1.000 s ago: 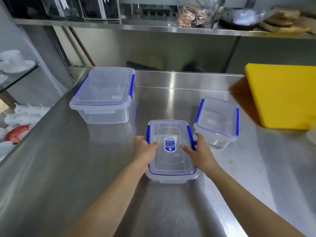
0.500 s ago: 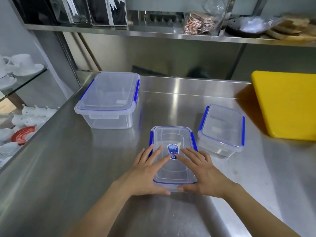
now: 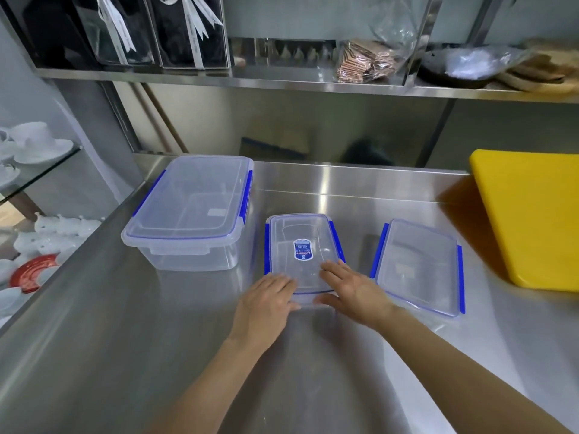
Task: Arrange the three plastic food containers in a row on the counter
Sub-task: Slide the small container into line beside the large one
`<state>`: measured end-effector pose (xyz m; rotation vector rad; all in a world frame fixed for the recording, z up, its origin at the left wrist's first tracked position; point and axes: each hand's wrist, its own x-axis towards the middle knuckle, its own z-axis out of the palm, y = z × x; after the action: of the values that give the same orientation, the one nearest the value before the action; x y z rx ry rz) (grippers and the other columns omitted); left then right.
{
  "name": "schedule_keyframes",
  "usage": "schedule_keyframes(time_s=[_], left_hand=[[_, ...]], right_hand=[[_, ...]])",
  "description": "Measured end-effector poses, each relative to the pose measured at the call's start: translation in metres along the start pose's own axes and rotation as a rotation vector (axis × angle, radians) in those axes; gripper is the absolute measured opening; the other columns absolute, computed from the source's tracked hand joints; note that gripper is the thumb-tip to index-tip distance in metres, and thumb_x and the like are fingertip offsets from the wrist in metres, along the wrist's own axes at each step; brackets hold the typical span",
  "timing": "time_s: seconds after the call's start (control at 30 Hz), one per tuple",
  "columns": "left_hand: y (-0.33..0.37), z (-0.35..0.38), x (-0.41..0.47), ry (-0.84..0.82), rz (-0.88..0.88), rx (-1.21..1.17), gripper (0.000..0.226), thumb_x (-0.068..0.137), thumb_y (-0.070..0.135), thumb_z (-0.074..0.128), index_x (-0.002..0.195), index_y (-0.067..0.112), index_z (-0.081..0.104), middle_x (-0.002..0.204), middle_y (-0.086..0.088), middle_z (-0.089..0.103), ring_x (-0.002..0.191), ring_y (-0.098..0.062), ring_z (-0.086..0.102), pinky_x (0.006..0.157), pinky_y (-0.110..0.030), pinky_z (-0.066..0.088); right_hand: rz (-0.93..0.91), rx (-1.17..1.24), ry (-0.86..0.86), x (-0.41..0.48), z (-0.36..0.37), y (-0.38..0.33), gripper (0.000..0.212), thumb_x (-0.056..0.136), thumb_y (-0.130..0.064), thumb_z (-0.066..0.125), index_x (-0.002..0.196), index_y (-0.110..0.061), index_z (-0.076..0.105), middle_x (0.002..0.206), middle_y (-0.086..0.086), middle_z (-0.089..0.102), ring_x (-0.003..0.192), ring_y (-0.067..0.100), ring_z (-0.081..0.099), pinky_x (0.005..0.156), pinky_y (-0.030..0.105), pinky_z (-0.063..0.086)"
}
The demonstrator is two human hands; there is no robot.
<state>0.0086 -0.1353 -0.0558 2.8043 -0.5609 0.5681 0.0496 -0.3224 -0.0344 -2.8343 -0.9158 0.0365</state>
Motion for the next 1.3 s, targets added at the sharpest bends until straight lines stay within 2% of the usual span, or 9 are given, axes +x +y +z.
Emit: schedule_keyframes(time_s=[0.07, 0.13, 0.2, 0.47, 0.8, 0.93, 1.03, 1.13, 1.3], left_hand=[[-0.006, 0.007, 0.015, -0.057, -0.082, -0.034, 0.056, 0.063, 0.028, 0.084, 0.113, 0.008, 0.066, 0.118, -0.005, 0.068, 0.108, -0.015, 0.065, 0.095, -0.031, 0.047], [-0.016, 0.018, 0.03, -0.199, -0.136, -0.01, 0.075, 0.084, 0.043, 0.06, 0.144, 0.013, 0.027, 0.151, 0.001, 0.018, 0.139, -0.009, 0.022, 0.113, -0.027, 0.013], [-0.03, 0.029, 0.045, -0.3, -0.198, 0.006, 0.091, 0.086, 0.056, 0.048, 0.145, 0.02, -0.011, 0.15, 0.006, -0.017, 0.141, -0.009, -0.011, 0.112, -0.028, -0.007], [-0.064, 0.049, 0.108, -0.521, -0.342, 0.078, 0.108, 0.081, 0.059, 0.053, 0.141, 0.019, -0.027, 0.155, 0.001, -0.027, 0.141, -0.017, -0.024, 0.11, -0.034, -0.013], [-0.064, 0.038, 0.132, -0.625, -0.32, 0.2, 0.1, 0.085, 0.044, 0.057, 0.144, 0.015, -0.019, 0.156, -0.004, -0.021, 0.143, -0.022, -0.018, 0.115, -0.038, -0.007], [-0.04, 0.018, 0.137, -0.442, -0.262, 0.077, 0.072, 0.089, 0.047, 0.049, 0.146, 0.014, 0.019, 0.157, -0.007, 0.019, 0.144, -0.023, 0.017, 0.117, -0.038, 0.012], [-0.002, 0.01, 0.131, -0.219, -0.317, -0.122, 0.04, 0.088, 0.042, 0.05, 0.118, 0.015, 0.053, 0.123, -0.005, 0.061, 0.113, -0.026, 0.056, 0.094, -0.039, 0.045], [0.044, 0.014, 0.123, -0.153, -0.407, -0.396, 0.027, 0.089, 0.039, 0.052, 0.096, 0.015, 0.059, 0.101, -0.001, 0.069, 0.094, -0.025, 0.063, 0.079, -0.036, 0.05], [0.104, 0.036, 0.108, -0.093, -0.351, -0.555, 0.029, 0.085, 0.033, 0.059, 0.105, 0.013, 0.053, 0.111, -0.004, 0.057, 0.103, -0.023, 0.055, 0.083, -0.032, 0.043]], right_hand=[[0.044, -0.015, -0.004, 0.022, 0.003, 0.011, 0.055, 0.091, -0.043, 0.046, 0.132, -0.006, 0.042, 0.147, 0.008, 0.039, 0.133, 0.026, 0.038, 0.1, 0.04, 0.042], [0.087, -0.022, 0.021, 0.044, 0.006, 0.02, 0.057, 0.093, -0.044, 0.041, 0.137, -0.007, 0.036, 0.15, 0.007, 0.035, 0.137, 0.023, 0.033, 0.11, 0.037, 0.032], [0.104, -0.049, 0.012, 0.064, 0.01, 0.028, 0.064, 0.094, -0.049, 0.034, 0.142, -0.009, 0.026, 0.154, 0.008, 0.027, 0.141, 0.021, 0.025, 0.116, 0.035, 0.019], [0.222, -0.087, -0.143, 0.124, 0.017, 0.047, 0.09, 0.085, -0.066, 0.033, 0.147, -0.012, -0.005, 0.159, 0.005, -0.003, 0.146, 0.02, -0.003, 0.118, 0.039, 0.007], [0.226, -0.196, -0.183, 0.133, 0.009, 0.048, 0.097, 0.084, -0.057, 0.05, 0.146, -0.011, -0.009, 0.158, 0.008, -0.01, 0.145, 0.023, -0.008, 0.117, 0.045, 0.005], [0.218, -0.043, 0.043, 0.105, -0.016, 0.048, 0.071, 0.088, -0.042, 0.051, 0.144, -0.015, 0.018, 0.157, 0.011, 0.013, 0.141, 0.028, 0.021, 0.11, 0.04, 0.026], [0.335, 0.033, 0.288, 0.064, -0.03, 0.057, 0.035, 0.089, -0.028, 0.05, 0.116, -0.006, 0.052, 0.12, 0.018, 0.059, 0.105, 0.037, 0.055, 0.083, 0.04, 0.043], [0.499, 0.061, 0.496, 0.013, -0.036, 0.072, 0.017, 0.086, -0.016, 0.056, 0.084, 0.0, 0.062, 0.081, 0.022, 0.066, 0.074, 0.042, 0.061, 0.063, 0.042, 0.048], [0.853, 0.065, 0.594, -0.06, -0.032, 0.092, 0.02, 0.085, -0.02, 0.061, 0.091, 0.0, 0.061, 0.089, 0.021, 0.065, 0.08, 0.036, 0.057, 0.064, 0.034, 0.039]])
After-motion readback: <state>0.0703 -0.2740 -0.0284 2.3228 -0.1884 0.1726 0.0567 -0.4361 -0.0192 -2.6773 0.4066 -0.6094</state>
